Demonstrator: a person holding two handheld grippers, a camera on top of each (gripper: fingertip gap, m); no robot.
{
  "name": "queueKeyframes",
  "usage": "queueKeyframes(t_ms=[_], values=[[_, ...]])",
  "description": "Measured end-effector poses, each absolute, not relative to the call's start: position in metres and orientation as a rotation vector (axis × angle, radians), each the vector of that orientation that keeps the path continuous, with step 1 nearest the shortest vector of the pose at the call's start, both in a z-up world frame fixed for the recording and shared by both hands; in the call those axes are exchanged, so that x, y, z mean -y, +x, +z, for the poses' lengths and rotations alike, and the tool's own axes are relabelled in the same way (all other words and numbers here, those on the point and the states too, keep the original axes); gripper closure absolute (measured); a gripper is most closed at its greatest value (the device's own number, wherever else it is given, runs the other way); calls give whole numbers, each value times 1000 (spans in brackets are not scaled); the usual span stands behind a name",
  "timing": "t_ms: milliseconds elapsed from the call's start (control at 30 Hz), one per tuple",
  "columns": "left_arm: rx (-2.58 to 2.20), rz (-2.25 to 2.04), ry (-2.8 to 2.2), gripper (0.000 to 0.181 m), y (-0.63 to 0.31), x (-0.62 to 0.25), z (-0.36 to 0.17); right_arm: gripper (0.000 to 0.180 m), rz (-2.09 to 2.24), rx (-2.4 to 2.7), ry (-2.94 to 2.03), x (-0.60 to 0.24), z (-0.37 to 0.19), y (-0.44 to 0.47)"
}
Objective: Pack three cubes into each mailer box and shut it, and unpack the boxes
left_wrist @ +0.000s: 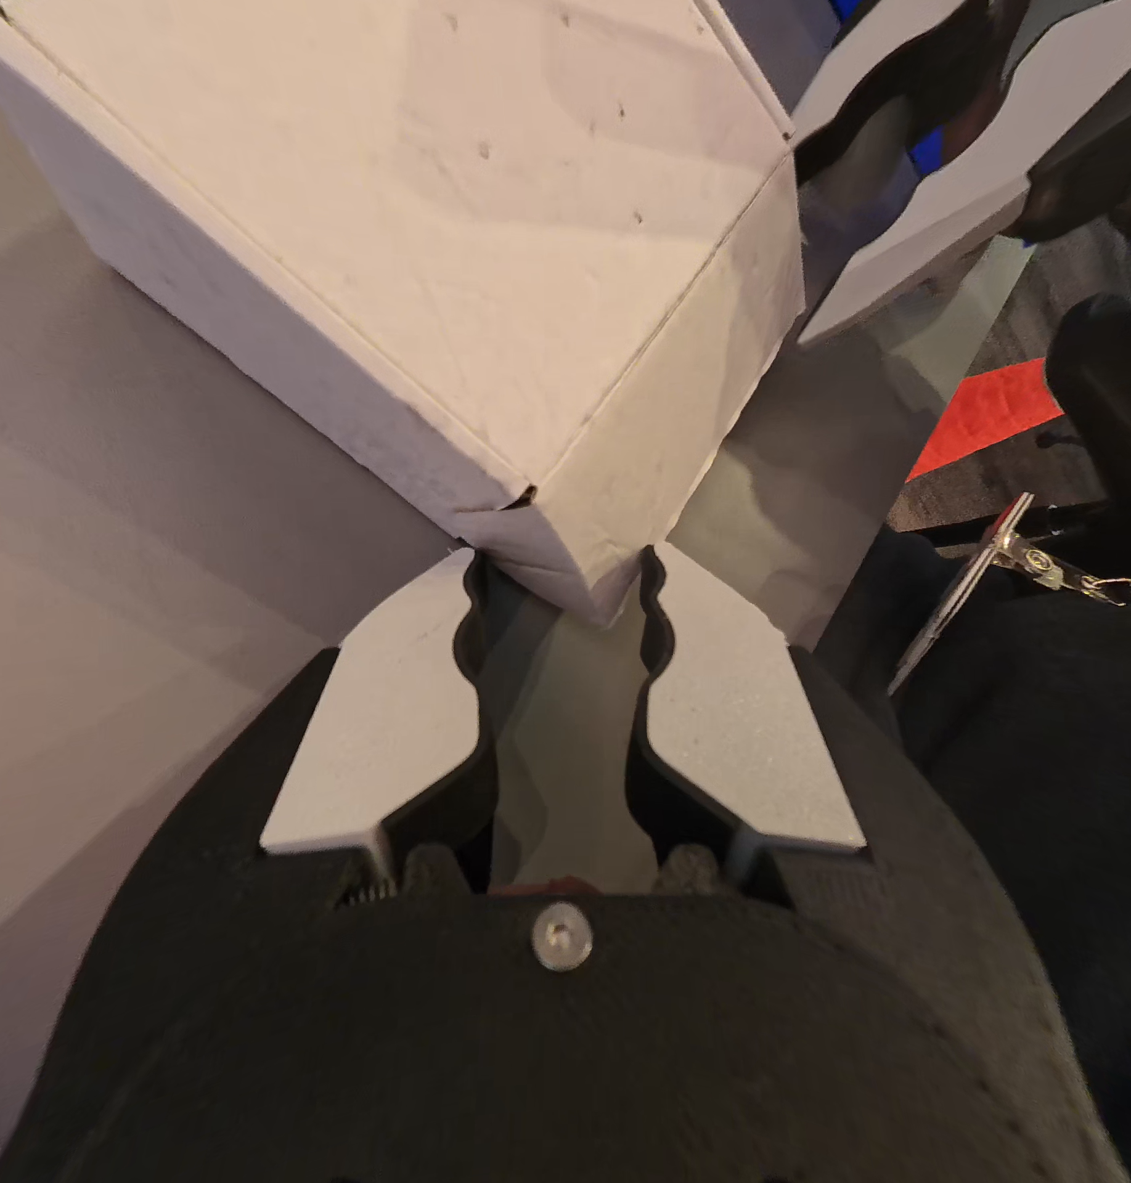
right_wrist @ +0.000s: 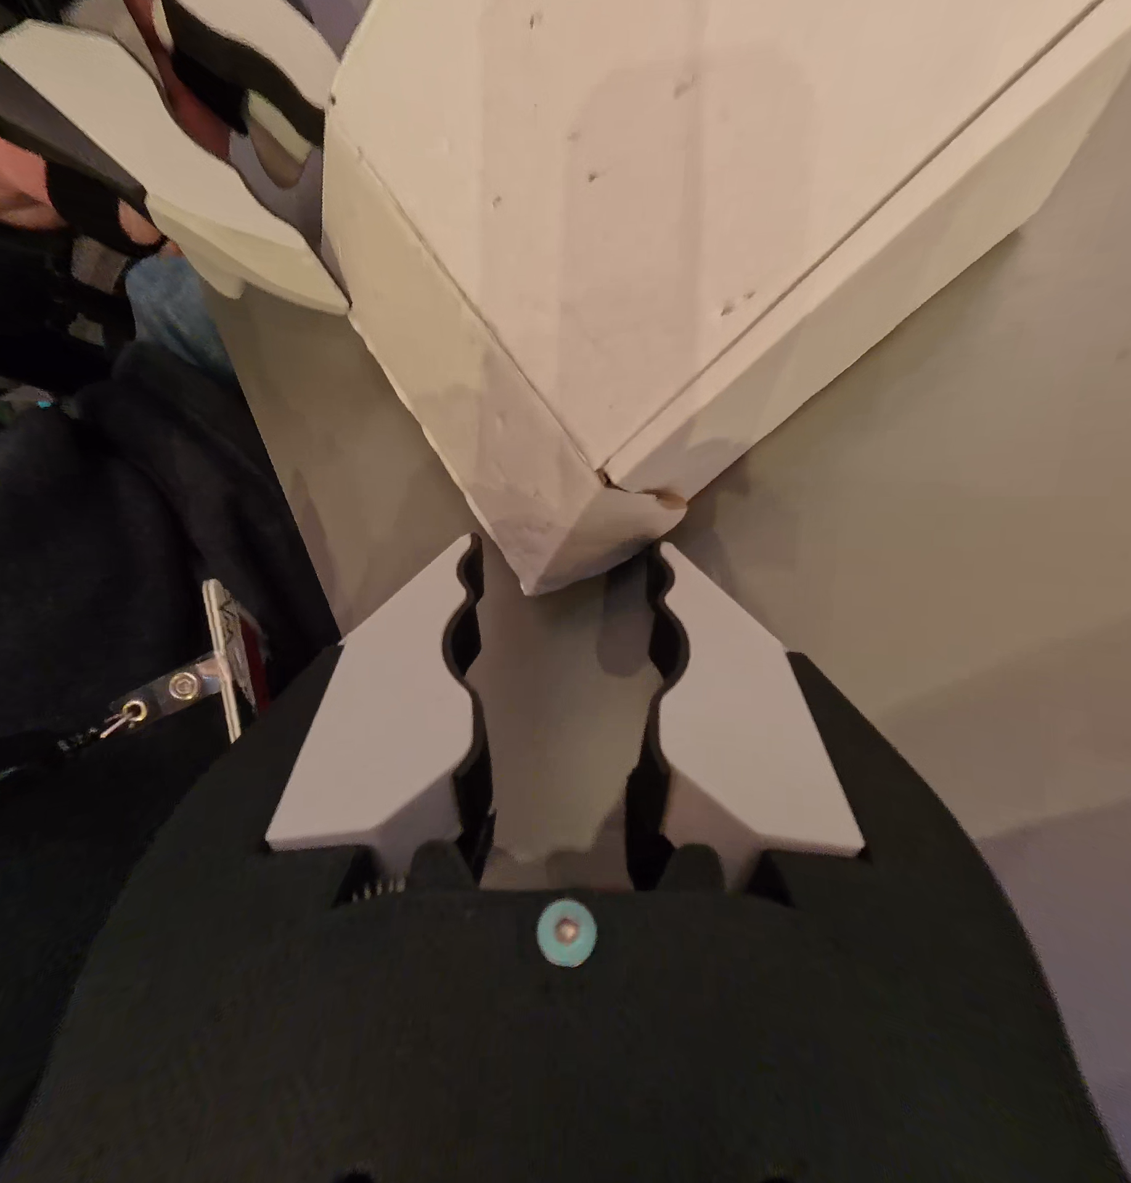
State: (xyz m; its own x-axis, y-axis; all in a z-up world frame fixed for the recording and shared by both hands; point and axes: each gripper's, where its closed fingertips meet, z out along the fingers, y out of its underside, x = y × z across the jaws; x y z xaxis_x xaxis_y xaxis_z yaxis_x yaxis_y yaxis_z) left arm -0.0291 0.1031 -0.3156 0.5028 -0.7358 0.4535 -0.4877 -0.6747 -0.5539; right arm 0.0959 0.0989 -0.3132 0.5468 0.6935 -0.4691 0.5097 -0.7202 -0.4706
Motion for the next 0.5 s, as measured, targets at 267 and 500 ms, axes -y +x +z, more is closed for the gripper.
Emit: queueKeyframes(t_ms=[267,500], values=[[-1028,-1001,-2367,135,-28,-107,-314,123,929,983,-2475,-113,-315,92],[-1037,-983,-2376,133,-25,-107,-316,131,1075,812,-2575,-108,-315,90]])
